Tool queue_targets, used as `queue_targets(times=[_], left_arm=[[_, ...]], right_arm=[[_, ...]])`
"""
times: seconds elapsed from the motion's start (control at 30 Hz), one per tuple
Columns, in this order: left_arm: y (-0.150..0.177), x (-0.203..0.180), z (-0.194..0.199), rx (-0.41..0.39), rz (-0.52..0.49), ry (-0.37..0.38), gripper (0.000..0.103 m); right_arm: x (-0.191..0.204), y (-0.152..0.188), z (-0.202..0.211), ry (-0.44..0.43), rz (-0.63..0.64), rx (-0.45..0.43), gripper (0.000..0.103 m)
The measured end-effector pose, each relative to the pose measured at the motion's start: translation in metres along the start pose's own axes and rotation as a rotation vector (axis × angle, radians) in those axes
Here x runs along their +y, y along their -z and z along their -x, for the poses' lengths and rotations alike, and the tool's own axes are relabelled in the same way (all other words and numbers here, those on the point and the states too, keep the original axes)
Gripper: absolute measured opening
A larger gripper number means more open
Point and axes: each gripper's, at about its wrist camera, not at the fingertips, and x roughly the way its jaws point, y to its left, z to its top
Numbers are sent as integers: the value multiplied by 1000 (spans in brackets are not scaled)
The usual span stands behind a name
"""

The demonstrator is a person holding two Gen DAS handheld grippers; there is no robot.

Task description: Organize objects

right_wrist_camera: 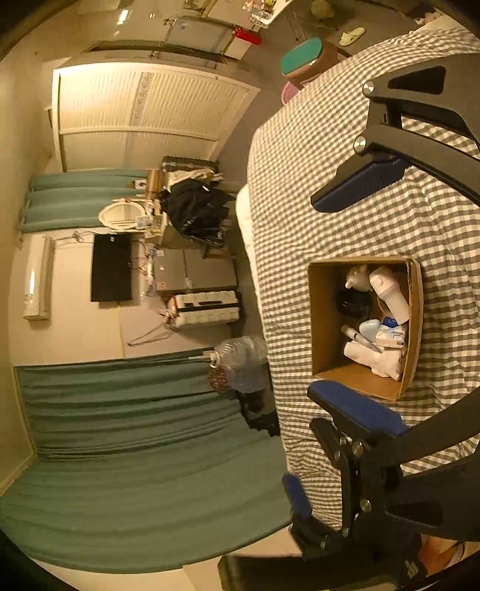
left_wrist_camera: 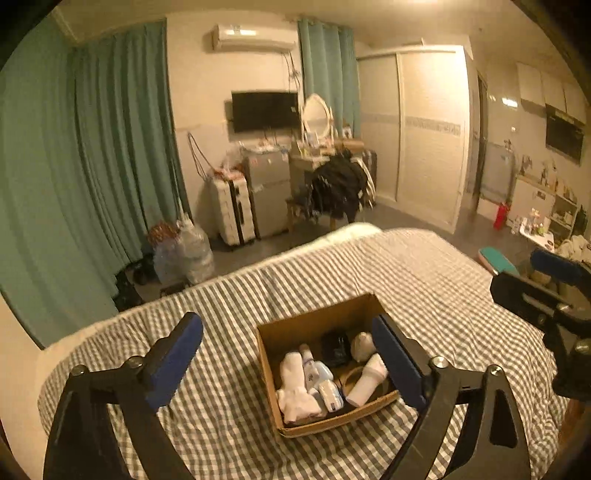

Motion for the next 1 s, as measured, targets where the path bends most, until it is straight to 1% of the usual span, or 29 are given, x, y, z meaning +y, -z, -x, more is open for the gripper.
queue_targets(times=[0.13,0.2,0.33,0.37,0.43,0.5,0.57,0.6,0.67,0.73,0.8,0.87,1.0], left_arm=[[3,5,23,-67,-10,-44,100],[5,6,29,-86,-9,-52,102],[15,9,29,-86,32,-70,103],[18,10,28,-89,46,-65,103],[25,12,25,-100,74,-35,103],[32,13,17,-104,92,-31,103],[39,13,7,-109,89,-55,103],[42,13,3,-110,82,-68,103],[51,15,-8,-106,62,-67,103],[60,18,-18,-91,65,-72,103],[75,20,-28,-88,76,-61,103],[86,21,-38,-71,76,-71,103],[107,21,-55,-38,82,-82,103]], right_arm=[[-4,6,20,8,5,-48,100],[-7,9,25,12,-4,-62,100],[-13,19,29,-4,-8,-84,101],[-13,23,29,-1,-2,-97,101],[-16,34,30,26,13,-157,101],[-20,45,24,57,14,-188,101],[-26,54,16,77,-3,-191,101],[-30,60,10,69,-15,-191,101],[-37,66,2,51,-37,-179,101],[-40,75,-10,39,-52,-158,101],[-39,83,-21,37,-48,-154,101],[-38,91,-34,37,-40,-150,101],[-26,110,-61,31,-10,-110,101]])
